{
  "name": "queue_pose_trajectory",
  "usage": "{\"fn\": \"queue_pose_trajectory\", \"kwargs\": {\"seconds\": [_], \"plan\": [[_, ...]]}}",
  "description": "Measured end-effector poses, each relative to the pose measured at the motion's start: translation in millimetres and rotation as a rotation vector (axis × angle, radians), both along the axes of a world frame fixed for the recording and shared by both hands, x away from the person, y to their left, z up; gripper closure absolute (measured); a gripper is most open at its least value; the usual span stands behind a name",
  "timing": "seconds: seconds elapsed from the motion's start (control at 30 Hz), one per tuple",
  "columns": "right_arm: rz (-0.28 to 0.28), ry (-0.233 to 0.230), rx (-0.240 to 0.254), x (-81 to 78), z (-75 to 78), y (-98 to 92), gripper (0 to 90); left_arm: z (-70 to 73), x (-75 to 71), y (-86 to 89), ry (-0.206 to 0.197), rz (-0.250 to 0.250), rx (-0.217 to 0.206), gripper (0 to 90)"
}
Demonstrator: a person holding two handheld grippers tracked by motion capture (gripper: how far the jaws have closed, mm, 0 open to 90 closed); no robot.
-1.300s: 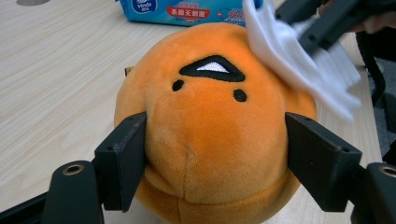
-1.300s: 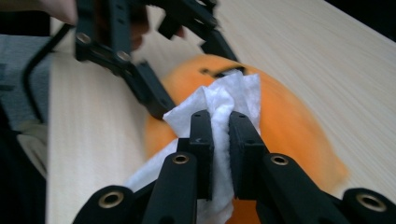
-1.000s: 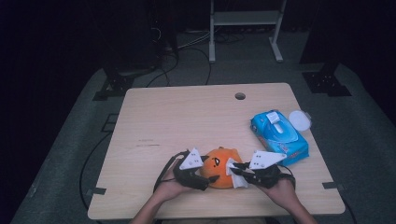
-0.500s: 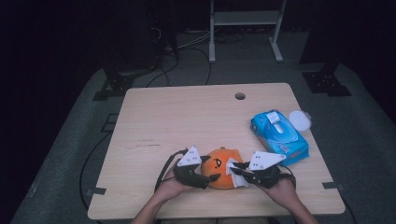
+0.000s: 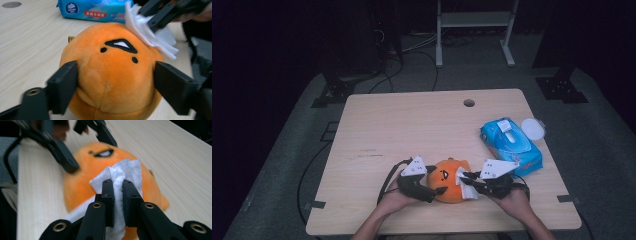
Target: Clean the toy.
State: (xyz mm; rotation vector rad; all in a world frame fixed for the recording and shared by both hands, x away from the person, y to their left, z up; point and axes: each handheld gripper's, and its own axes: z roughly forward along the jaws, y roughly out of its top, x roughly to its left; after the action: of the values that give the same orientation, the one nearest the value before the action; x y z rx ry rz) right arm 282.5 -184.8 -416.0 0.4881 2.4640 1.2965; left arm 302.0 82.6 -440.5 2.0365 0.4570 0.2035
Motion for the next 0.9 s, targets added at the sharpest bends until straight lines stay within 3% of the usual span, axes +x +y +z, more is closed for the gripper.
{"fn": "queue_pose_trajectory", "kwargs": {"seconds": [0.07, 0.13, 0.2, 0.27, 0.4, 0.5, 0.53, 0.57, 0.67, 0.7, 0.77, 0.9], "plan": [[0.033, 0.011, 0.024, -1.9, 4.7, 8.6, 80.4, 0.8, -5.7, -5.4, -0.047, -0.013, 0.018, 27.8], [0.060, -0.010, 0.019, -3.3, 8.2, 20.8, 80.3, 3.3, -11.5, -10.2, -0.105, -0.029, 0.074, 29.9], [0.062, -0.021, 0.007, -2.1, 10.5, 25.4, 80.4, 3.5, -13.0, -8.8, -0.119, -0.035, 0.092, 31.1], [0.046, 0.000, 0.032, 2.9, 9.9, 20.2, 80.4, 1.5, -11.7, -4.7, -0.121, -0.050, 0.097, 32.5], [-0.032, 0.012, 0.036, 11.3, 4.4, -1.3, 80.3, 0.0, -7.5, 1.7, -0.070, -0.056, 0.069, 32.0], [-0.045, 0.041, 0.049, 11.0, -0.2, -10.2, 80.4, 7.8, -1.2, 0.5, 0.039, -0.042, -0.011, 19.0], [-0.036, 0.041, 0.046, 8.7, -1.0, -8.9, 80.4, 9.8, 0.5, 0.1, 0.056, -0.028, -0.029, 15.1], [-0.024, 0.039, 0.044, 6.6, -1.3, -6.7, 80.4, 11.6, 2.2, -0.2, 0.059, -0.011, -0.042, 14.7], [0.033, 0.038, 0.049, -1.3, 0.2, 5.3, 80.2, 5.2, 2.6, -0.8, 0.024, -0.001, -0.001, 22.6], [0.040, 0.019, 0.028, -3.3, 1.2, 9.3, 80.3, 3.9, 2.4, 0.6, 0.020, -0.004, 0.001, 24.9], [0.031, 0.006, 0.017, -2.9, 2.8, 8.8, 80.3, 2.4, 2.2, 4.6, 0.015, -0.009, 0.006, 30.4], [-0.032, 0.033, 0.016, 6.2, 0.2, -6.6, 80.3, 0.6, 1.6, 8.9, 0.013, -0.016, 0.018, 32.7]]}}
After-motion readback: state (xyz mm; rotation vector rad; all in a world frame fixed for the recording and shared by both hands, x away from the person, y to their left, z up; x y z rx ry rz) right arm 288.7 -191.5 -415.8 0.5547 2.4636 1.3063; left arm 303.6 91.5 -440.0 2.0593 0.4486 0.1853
